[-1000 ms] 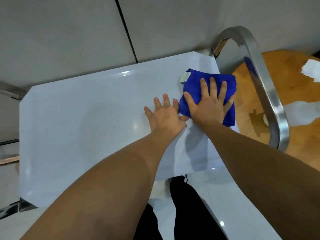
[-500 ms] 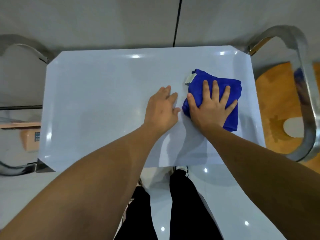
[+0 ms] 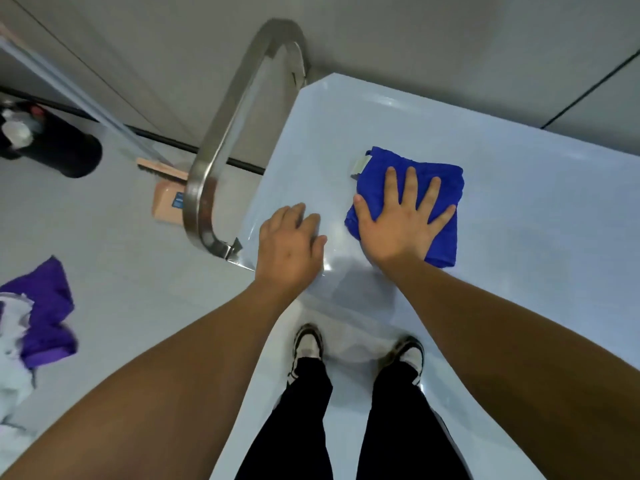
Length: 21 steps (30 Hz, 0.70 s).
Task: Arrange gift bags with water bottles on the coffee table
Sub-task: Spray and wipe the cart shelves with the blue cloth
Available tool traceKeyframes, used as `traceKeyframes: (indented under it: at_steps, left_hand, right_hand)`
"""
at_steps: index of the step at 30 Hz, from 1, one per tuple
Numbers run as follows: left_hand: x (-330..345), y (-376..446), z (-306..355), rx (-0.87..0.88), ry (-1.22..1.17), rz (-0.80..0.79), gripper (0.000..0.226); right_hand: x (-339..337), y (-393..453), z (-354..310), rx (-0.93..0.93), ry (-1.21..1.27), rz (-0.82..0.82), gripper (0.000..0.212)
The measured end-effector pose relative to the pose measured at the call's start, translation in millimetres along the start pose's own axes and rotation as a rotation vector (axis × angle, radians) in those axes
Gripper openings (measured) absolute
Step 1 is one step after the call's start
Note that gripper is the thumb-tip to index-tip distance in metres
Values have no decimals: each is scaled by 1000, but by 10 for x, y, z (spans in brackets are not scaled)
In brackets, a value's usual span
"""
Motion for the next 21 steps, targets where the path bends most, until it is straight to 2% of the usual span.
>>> traceKeyframes:
  at_steps: [5, 10, 12, 14, 16, 17, 19, 21]
  left_hand:
    - [-75, -409, -542, -41, 51, 9, 38]
    - [106, -656, -705, 11, -88, -128, 81]
    - [128, -645, -753, 0, -180, -145, 84]
    - [97, -629, -773, -22, -229, -97, 81]
    - [59, -686, -796, -140, -232, -4, 73]
    - [45, -763, -826, -261, -245, 48, 71]
    - [34, -958, -895, -528, -342, 153, 76]
    - [48, -1052, -904, -654, -470, 186, 74]
  right_hand:
    - [178, -29, -838, -71, 4, -40, 78]
    - [303, -76, -1418, -128, -4, -47, 78]
    - [357, -121, -1601, -137, 13, -42, 77]
    - [407, -179, -1722, -142, 34, -47, 75]
    - [441, -254, -1784, -169, 48, -47, 71]
    - [453, -301, -1807, -195, 52, -51, 69]
    - [485, -408, -1849, -261, 56, -63, 66]
    - [515, -553, -1863, -321, 58, -82, 65]
Point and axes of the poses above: each hand's wrist, its own y-axis towards the middle knuckle, its own x-axis out of the palm, z = x × y, the point moved 6 cm from there along y, towards the middle knuckle, and after that the axes turned 5 degrees about y, right-handed, at the moved point
